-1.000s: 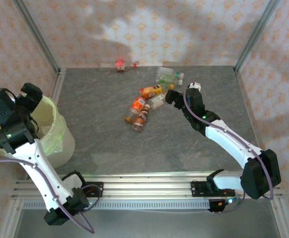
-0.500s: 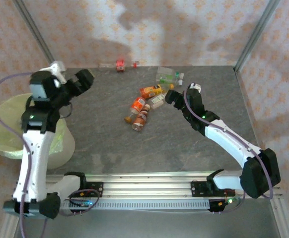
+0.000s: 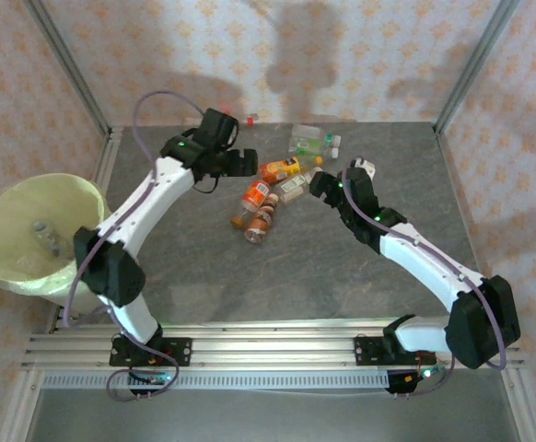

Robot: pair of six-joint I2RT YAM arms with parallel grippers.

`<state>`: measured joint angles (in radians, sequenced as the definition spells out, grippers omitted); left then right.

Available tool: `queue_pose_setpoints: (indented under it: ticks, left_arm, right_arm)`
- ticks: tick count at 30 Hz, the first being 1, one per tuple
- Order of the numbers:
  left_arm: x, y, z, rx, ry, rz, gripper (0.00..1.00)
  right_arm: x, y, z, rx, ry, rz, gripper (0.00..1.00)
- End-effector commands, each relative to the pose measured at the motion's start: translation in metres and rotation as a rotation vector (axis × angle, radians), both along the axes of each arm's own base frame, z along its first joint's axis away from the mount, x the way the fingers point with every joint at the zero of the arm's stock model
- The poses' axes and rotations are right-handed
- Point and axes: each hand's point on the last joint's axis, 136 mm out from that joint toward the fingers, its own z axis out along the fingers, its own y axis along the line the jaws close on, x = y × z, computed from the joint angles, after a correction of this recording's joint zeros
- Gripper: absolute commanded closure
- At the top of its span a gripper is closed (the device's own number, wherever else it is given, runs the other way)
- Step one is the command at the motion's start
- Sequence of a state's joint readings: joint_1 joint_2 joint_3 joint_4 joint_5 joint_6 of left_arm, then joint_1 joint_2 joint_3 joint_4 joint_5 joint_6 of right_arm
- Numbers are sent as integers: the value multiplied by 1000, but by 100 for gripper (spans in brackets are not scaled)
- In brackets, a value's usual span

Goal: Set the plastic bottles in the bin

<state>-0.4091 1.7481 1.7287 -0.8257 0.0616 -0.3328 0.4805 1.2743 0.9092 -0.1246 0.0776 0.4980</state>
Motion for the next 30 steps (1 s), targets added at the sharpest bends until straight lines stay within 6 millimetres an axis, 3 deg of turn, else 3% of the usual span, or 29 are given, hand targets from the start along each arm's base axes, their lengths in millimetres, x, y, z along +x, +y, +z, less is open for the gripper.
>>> queue_pose_setpoints:
  ticks: [1, 7, 12, 24, 30]
  left_arm:
    - [4, 2, -24, 71, 67, -34, 0]
    - [19, -35, -96, 41, 262, -175, 0]
    - [28, -43, -133, 55, 332, -209, 4]
    - [37, -41, -175, 78, 371, -174, 11]
    - [41, -31, -183, 73, 394, -127, 19]
  right_arm:
    - [-7, -14, 1, -26, 3, -46, 1]
    - [-10, -18, 1, -38, 6, -57, 1]
    - [-13, -22, 1, -53, 10, -68, 1]
    - [-13, -23, 3, -45, 5, -74, 0]
    - [-14, -24, 3, -49, 8, -73, 0]
